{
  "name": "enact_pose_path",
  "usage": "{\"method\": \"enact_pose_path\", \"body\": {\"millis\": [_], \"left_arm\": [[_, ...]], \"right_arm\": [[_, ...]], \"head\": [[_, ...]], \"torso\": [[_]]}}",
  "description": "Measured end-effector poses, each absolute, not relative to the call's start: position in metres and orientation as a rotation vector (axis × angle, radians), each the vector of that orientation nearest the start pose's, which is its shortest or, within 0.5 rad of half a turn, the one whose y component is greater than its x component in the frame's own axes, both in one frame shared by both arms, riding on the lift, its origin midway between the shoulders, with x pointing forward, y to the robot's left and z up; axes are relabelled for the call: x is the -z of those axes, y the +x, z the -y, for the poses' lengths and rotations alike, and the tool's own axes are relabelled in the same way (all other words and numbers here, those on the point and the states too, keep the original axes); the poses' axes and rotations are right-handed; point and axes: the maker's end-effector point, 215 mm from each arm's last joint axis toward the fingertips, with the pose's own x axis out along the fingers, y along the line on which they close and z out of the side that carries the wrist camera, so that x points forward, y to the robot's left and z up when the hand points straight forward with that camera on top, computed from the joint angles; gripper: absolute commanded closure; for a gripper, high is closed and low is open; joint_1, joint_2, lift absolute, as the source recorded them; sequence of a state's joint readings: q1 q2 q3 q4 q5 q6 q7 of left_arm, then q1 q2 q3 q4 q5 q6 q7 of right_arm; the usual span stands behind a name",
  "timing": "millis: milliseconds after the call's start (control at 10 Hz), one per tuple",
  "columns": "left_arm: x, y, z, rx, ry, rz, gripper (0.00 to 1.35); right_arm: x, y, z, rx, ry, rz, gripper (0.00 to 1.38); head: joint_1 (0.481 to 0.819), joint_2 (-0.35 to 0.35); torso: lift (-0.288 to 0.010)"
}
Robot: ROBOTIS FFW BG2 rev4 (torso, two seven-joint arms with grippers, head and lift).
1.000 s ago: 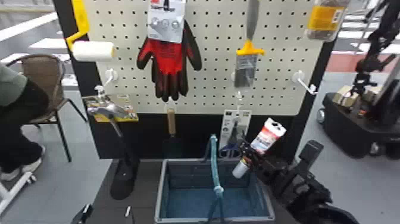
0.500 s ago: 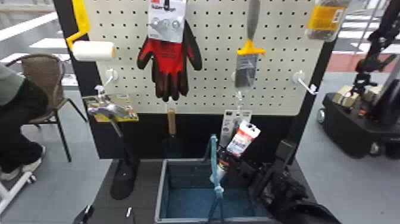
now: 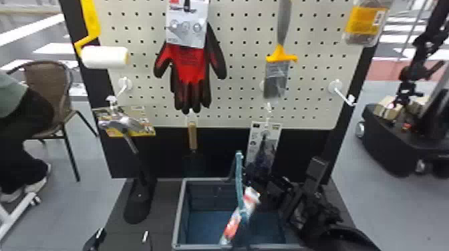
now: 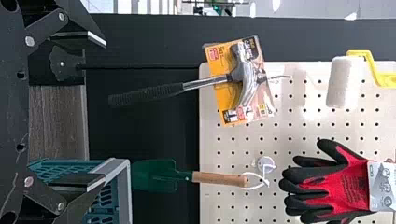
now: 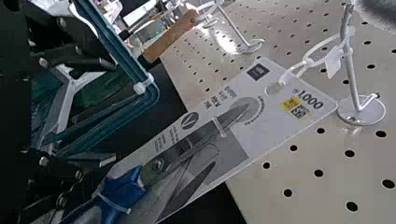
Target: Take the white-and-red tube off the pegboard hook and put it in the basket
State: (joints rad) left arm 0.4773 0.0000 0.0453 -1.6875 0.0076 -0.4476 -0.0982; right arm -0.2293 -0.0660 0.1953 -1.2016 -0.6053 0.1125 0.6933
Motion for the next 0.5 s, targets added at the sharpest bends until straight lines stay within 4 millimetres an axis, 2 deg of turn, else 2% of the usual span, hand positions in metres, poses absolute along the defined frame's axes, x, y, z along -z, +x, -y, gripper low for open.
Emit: {"method": "enact_pose_path", "body": {"millis": [500], "left_arm": [[0.3867,0.4220,-0.2321,0.056,0.018,0.087,0.28]], "right_arm": [[0.3585,0.5793,0.0328,-0.819,0.561,-0.117,0.17]], "head": [[0.549,0.000]], "torso": [[-0.100]]}}
